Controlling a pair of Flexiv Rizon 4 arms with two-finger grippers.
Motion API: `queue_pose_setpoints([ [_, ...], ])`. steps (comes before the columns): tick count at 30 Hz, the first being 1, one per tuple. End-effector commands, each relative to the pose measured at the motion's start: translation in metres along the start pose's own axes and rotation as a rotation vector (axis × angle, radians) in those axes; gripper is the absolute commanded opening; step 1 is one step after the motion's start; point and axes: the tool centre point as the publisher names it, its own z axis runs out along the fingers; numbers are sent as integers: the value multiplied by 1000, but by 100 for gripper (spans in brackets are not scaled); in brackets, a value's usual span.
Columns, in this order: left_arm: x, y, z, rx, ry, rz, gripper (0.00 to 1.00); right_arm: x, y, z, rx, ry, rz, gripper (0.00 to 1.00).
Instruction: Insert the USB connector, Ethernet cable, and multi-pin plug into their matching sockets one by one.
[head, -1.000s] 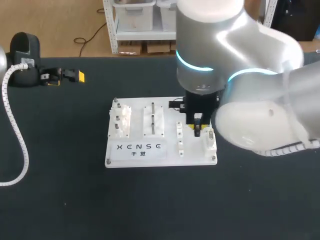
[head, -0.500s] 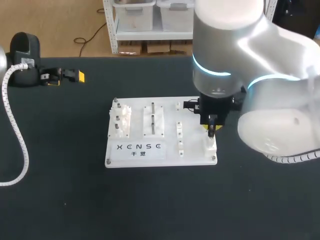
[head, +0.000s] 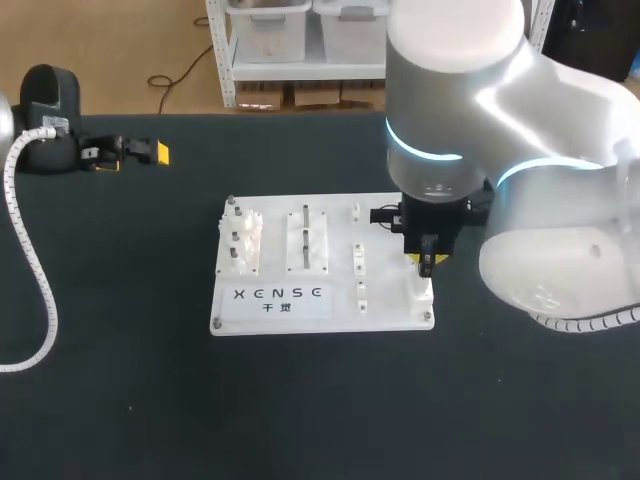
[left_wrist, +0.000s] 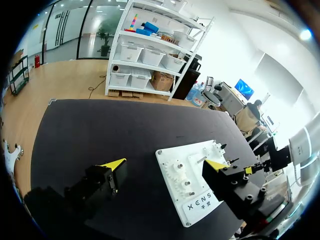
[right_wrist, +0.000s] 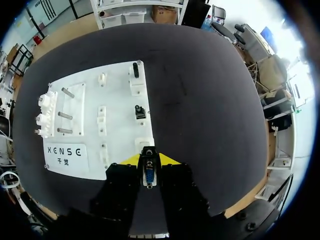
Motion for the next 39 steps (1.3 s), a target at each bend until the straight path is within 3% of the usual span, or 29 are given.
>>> queue_pose_setpoints([
  [1,0,0,0,0,0,0,100,2,2,2,-3,-1,-3,0],
  [39,0,0,0,0,0,0,100,2,2,5,11,-1,-12,0],
])
